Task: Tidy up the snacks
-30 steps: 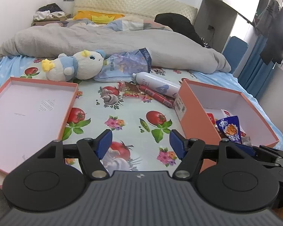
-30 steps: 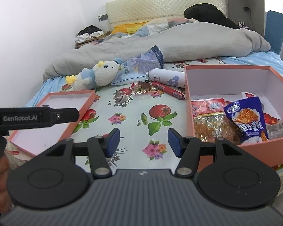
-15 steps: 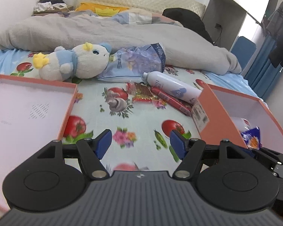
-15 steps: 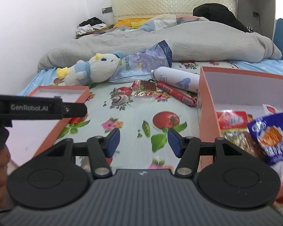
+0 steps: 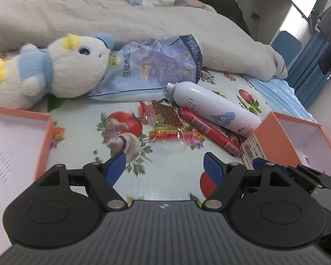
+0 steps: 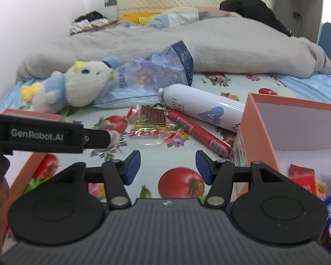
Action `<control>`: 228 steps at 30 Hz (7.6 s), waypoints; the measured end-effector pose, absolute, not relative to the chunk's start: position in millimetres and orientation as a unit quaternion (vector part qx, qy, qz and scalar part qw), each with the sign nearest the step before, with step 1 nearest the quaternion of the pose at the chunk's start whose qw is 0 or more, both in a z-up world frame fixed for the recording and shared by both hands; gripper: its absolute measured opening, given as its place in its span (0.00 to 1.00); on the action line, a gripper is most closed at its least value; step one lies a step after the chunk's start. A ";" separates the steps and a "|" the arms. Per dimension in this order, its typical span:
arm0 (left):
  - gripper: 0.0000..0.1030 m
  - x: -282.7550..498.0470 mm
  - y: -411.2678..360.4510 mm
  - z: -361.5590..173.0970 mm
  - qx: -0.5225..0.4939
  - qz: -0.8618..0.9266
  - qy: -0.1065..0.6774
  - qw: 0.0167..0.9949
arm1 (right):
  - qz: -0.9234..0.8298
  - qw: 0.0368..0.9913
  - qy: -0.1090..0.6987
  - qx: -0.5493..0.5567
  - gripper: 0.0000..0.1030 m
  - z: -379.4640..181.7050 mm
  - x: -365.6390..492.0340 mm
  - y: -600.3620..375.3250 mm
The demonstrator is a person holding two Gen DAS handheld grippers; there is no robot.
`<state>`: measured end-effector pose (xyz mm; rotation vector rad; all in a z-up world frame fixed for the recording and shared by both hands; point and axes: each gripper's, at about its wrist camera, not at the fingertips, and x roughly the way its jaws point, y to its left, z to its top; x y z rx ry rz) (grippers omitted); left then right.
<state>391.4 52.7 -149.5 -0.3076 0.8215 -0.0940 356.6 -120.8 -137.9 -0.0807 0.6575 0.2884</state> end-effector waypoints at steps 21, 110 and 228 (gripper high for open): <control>0.77 533.2 87.4 -217.9 -0.245 -0.098 0.439 0.859 | 0.154 0.888 0.416 -0.123 0.56 -143.3 495.7 -98.2; 0.01 360.2 -35.2 34.1 -0.151 -0.150 0.378 0.901 | 0.122 0.916 0.382 0.004 0.23 27.8 330.2 -210.6; 1.00 86.3 -80.9 38.2 -0.047 -0.102 0.293 0.950 | -0.012 0.973 0.223 0.059 1.00 9.0 57.5 -317.0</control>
